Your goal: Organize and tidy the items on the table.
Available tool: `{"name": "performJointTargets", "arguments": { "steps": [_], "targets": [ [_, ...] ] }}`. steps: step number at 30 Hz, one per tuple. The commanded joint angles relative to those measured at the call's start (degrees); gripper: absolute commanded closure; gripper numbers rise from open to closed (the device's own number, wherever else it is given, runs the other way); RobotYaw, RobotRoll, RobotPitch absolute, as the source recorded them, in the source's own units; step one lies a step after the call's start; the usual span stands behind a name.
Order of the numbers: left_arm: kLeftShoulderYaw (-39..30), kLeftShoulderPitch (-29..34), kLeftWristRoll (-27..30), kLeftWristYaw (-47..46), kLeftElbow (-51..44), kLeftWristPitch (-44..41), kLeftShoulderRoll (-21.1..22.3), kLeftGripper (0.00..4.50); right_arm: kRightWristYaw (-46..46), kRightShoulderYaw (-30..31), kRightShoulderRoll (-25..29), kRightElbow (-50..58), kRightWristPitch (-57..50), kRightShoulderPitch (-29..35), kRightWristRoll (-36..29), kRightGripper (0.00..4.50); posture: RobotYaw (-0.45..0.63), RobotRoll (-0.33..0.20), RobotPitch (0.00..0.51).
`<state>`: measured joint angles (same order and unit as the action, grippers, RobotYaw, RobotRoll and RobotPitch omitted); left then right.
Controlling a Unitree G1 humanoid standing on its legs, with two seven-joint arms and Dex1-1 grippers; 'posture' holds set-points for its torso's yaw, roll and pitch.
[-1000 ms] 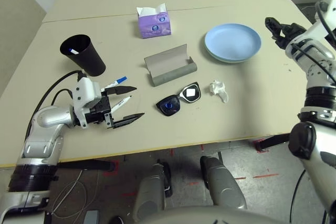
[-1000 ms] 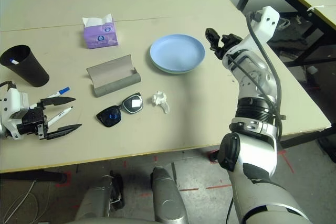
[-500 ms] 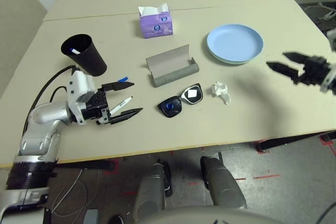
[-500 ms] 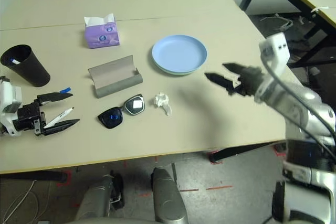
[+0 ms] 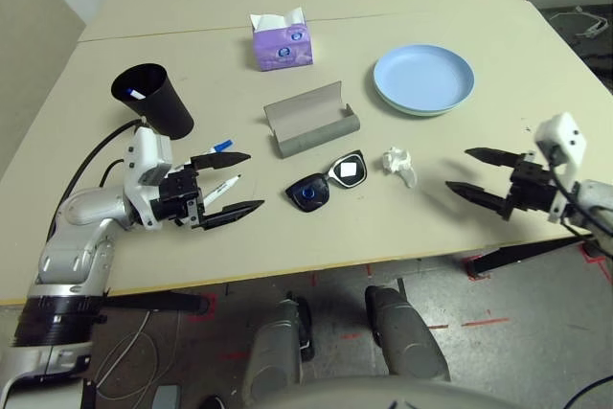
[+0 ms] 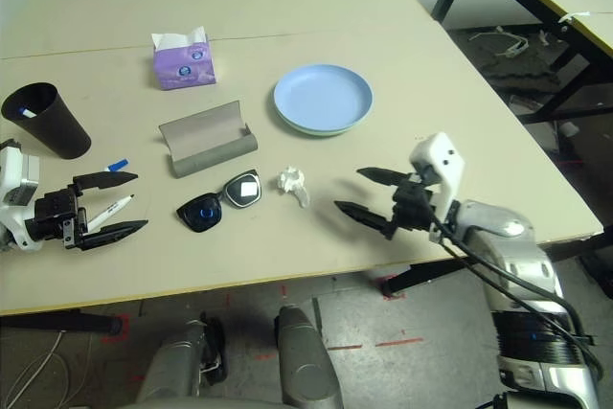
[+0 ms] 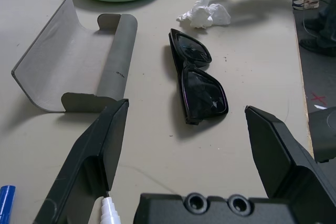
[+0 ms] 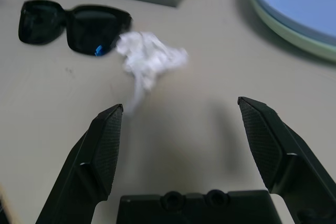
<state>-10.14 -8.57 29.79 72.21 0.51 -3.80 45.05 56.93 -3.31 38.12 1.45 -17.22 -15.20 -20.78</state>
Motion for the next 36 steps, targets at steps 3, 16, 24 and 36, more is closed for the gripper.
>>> {"name": "performJointTargets", "arguments": {
  "steps": [3, 16, 24, 36],
  "targets": [
    [-0.89, 1.8, -0.22, -0.35, -1.3, -0.2, 0.38, 0.0, -2.13, 4.31, -3.41, 1.17, 0.46, -1.67, 2.21, 0.03, -0.09, 0.0, 0.219],
    [-1.17, 3.14, -0.39, -1.75, -2.4, 0.1, 0.38, 0.0, -3.23, 7.69, -5.02, -0.93, 0.77, -4.3, 5.51, 0.64, -0.08, 0.0, 0.223],
    [-0.78, 2.78, -0.33, -1.89, -2.45, -0.04, 0.28, 0.0, -1.76, 7.2, -4.39, -0.63, -0.63, -5.13, 4.98, 3.61, -0.09, 0.0, 0.226],
    [-0.55, 3.2, 3.46, -1.94, -5.05, -5.02, -0.56, 0.0, -6.82, 0.7, -8.27, -1.47, -8.26, -18.49, -2.4, 4.48, -0.09, 0.0, 0.225]
  ]
}}
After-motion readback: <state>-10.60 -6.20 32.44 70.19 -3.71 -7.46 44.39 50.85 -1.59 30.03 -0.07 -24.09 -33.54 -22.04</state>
